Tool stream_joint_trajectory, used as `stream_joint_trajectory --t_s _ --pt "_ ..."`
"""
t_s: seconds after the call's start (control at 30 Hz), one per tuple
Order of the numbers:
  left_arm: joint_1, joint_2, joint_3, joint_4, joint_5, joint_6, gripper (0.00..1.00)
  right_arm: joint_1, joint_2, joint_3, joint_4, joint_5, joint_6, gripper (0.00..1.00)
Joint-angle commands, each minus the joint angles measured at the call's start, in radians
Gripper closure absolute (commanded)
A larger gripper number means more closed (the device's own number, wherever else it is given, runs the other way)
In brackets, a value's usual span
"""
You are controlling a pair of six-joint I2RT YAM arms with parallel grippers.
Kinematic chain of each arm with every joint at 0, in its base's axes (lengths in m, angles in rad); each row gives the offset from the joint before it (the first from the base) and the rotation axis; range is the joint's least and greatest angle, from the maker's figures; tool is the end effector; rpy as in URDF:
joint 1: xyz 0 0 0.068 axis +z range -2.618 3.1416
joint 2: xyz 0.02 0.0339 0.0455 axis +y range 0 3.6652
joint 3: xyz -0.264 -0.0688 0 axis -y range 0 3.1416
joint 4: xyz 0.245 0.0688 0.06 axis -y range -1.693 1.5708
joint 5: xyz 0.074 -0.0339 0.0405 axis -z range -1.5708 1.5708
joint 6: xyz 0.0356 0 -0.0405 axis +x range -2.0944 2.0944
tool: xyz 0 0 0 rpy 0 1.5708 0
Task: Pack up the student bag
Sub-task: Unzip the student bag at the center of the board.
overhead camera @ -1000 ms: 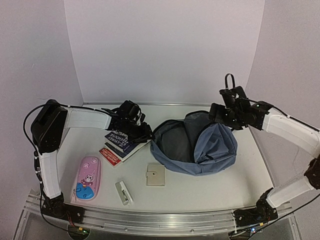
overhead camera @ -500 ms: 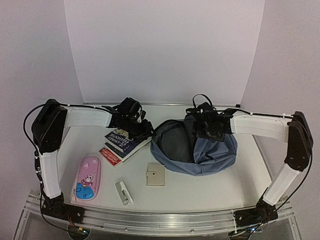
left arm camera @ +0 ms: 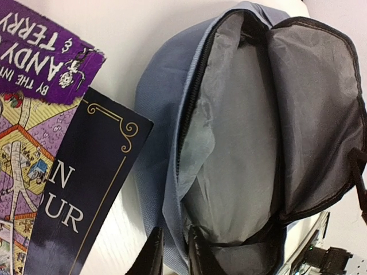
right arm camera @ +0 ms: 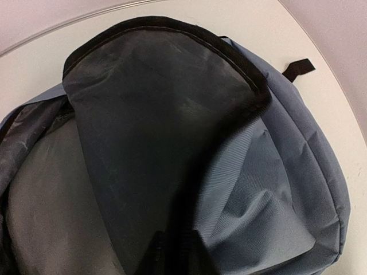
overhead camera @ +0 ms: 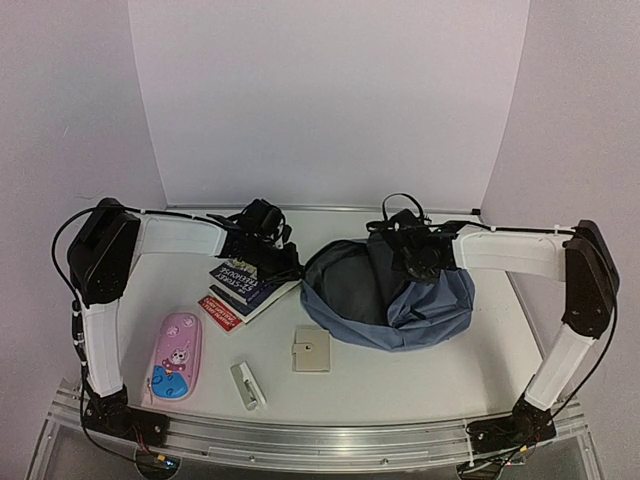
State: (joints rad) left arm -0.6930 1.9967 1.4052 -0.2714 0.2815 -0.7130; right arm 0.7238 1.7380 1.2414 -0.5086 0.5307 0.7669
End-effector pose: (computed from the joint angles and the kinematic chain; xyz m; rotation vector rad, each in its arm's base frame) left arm 0.3293 -0.2863 0.1849 0.1113 2.6303 -0.9123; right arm 0.2847 0.2276 0.2214 0.2391 2.3744 -0.0062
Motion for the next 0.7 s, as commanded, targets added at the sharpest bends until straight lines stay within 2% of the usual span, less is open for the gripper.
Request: stream_joint_trajectory --t_s 0.0,0.07,0.33,0.67 --pt "0.004 0.009 0.009 0.012 -0.037 -0.010 0.95 0.005 -0.134 -0.089 -0.033 0.009 0.018 1.00" --pt "0.006 0.013 0.009 0.009 -0.049 -0.013 1.00 0.005 -0.183 -0.144 -0.045 -0.003 0.032 1.00" --pt "0.062 -0.007 -0.052 0.023 -0.071 -0.059 1.00 -0.011 -0.318 -0.343 -0.074 -0.111 0.116 1.00" --pt "0.104 -0.007 -0.071 0.043 -0.042 -0.052 1.00 -0.085 -0.218 -0.422 0.010 -0.225 0.097 1.00"
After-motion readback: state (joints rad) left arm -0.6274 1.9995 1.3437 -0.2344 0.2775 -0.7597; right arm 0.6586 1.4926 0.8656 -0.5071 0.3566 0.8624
